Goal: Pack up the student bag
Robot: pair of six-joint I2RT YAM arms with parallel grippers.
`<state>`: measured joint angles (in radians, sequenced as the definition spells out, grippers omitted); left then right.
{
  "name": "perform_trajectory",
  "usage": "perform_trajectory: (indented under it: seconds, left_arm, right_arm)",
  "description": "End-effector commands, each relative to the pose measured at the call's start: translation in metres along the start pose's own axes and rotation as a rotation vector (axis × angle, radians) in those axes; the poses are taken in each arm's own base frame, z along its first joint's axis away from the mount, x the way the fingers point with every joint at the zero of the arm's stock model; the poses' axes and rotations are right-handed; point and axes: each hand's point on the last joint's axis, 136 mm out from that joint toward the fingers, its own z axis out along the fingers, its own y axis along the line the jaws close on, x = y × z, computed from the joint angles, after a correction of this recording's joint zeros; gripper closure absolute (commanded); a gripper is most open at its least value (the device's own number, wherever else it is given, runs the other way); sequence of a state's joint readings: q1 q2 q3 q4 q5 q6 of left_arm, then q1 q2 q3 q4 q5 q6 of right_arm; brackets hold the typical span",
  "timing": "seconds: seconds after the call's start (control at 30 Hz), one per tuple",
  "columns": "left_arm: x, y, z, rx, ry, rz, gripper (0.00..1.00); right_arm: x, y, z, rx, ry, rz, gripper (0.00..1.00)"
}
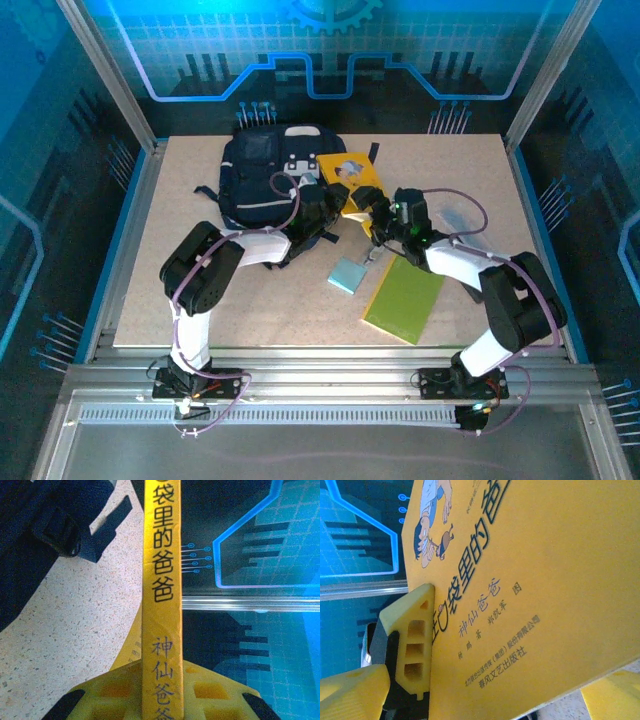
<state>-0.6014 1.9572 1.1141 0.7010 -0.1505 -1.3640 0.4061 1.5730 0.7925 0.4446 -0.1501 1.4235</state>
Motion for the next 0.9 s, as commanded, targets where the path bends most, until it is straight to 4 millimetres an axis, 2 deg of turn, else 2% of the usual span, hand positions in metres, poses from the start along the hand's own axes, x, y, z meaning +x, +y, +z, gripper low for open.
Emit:
perform_trajectory:
  seconds: [0.0,0.1,0.2,0.4,0.53,0.63,0.7,0.73,0.87]
  left_arm:
    - [-0.003,-0.075,-0.022,0.234,-0.031,-0.044,1.0]
    - [0.001,-0.074,-0.024,0.238,-0.033,-0.045,1.0]
    - [-0.002,-0.073,-0.026,0.234,-0.05,-0.024,1.0]
    - [-0.009,-0.077,-0.029,0.262,-0.095,-0.021,1.0]
    - [-0.011,-0.08,-0.033,0.283,-0.106,-0.021,1.0]
    - [-0.012,-0.077,-0.037,0.275,-0.107,-0.031,1.0]
    - [-0.011,-0.07,-0.041,0.265,-0.099,-0.055,1.0]
    - [-0.011,-0.066,-0.042,0.259,-0.099,-0.066,1.0]
    - [-0.009,-0.056,-0.047,0.236,-0.082,-0.093,1.0]
  right_arm:
    - [-0.012,0.018,-0.003,-0.097,-0.095,0.032,0.03]
    - [-0.013,0.024,-0.004,-0.112,-0.108,0.031,0.04]
    - [-0.005,0.03,-0.005,-0.119,-0.078,0.034,0.02]
    - [0.008,0.022,-0.007,-0.129,-0.068,0.092,0.0]
    - [0.009,0.024,-0.001,-0.158,-0.059,0.12,0.0]
    - [-0.001,0.026,0.003,-0.173,-0.087,0.113,0.01]
    - [-0.012,0.029,0.006,-0.197,-0.118,0.093,0.09]
    - [-0.016,0.028,0.008,-0.199,-0.128,0.097,0.17]
    - [-0.027,0.032,0.018,-0.21,-0.152,0.075,0.59]
